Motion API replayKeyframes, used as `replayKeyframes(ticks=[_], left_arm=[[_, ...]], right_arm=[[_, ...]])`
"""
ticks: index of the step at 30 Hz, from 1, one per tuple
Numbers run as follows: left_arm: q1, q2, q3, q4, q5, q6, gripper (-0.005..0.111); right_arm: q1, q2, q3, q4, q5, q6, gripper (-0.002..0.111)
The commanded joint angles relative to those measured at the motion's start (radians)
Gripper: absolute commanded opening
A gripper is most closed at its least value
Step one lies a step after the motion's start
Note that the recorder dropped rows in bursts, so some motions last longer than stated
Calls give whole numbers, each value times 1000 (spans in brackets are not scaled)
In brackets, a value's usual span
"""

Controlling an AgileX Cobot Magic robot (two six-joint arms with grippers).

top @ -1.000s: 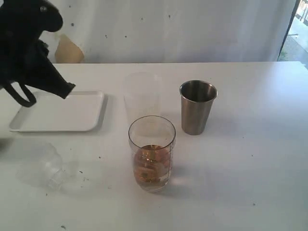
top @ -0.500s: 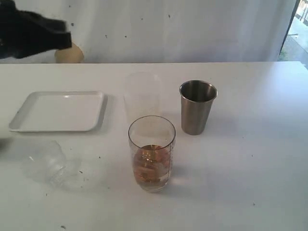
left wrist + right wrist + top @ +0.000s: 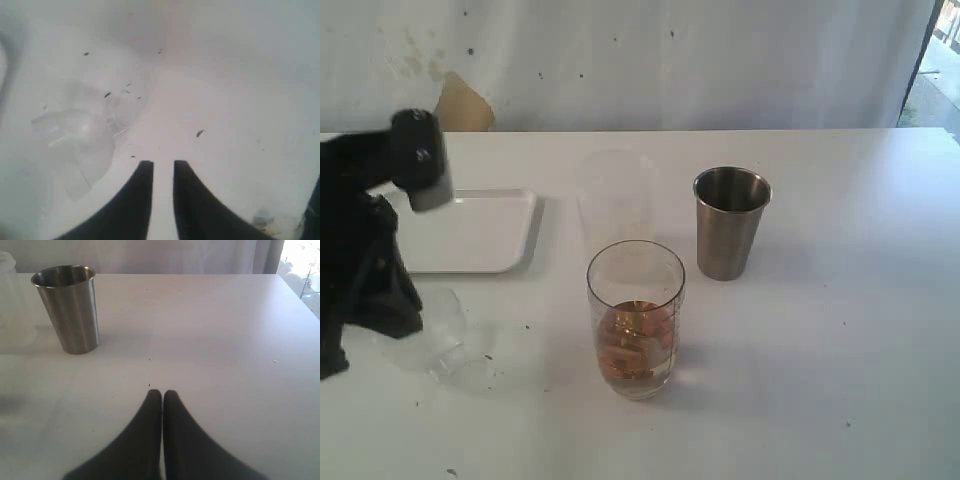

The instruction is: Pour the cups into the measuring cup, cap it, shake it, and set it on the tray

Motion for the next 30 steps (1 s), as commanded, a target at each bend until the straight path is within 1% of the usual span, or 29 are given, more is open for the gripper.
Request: replayKeyframes(ticks=[1, 2, 3, 5, 6, 9, 10, 12, 15, 16, 18, 20, 22, 25, 27, 28, 30], left_arm=[[-153, -6, 93, 94, -162, 209, 64], [-174, -4, 116, 120, -212, 231, 70], [-196, -4, 146, 175, -274, 254, 73], [-225, -4, 198, 304, -371, 281, 72], [-231, 5, 247, 360, -459, 279, 71], [-231, 36, 301, 362, -548, 271, 70], [-231, 53, 312, 365, -567, 271, 70], [-231, 102, 338, 425, -589, 280, 70], [-231, 180, 360, 594, -598, 274, 70], [-231, 209, 360, 691, -609, 217, 70], [-231, 245, 360, 778, -643, 102, 70], [-222, 283, 360, 816, -628, 77, 70], [-190, 313, 360, 816, -630, 77, 70], [-160, 327, 360, 812, -659, 66, 70], [-151, 327, 360, 812, -715, 7, 62], [-151, 327, 360, 812, -721, 9, 48], [-151, 327, 360, 812, -714, 11, 33]], right_arm=[[-4, -6, 5, 0, -6, 2, 0], [-4, -6, 5, 0, -6, 2, 0], [-4, -6, 5, 0, -6, 2, 0], [-4, -6, 5, 0, -6, 2, 0], [-4, -6, 5, 0, -6, 2, 0], [-4, -6, 5, 0, -6, 2, 0], [-4, -6, 5, 0, -6, 2, 0], [-4, -6, 5, 0, -6, 2, 0], [-4, -6, 5, 0, -6, 2, 0], [-4, -6, 5, 0, -6, 2, 0], [-4, -6, 5, 0, -6, 2, 0], [-4, -6, 5, 0, -6, 2, 0], [-4, -6, 5, 0, -6, 2, 0], [-4, -6, 5, 0, -6, 2, 0], [-4, -6, 5, 0, -6, 2, 0], [-4, -6, 5, 0, -6, 2, 0], [-4, -6, 5, 0, -6, 2, 0]])
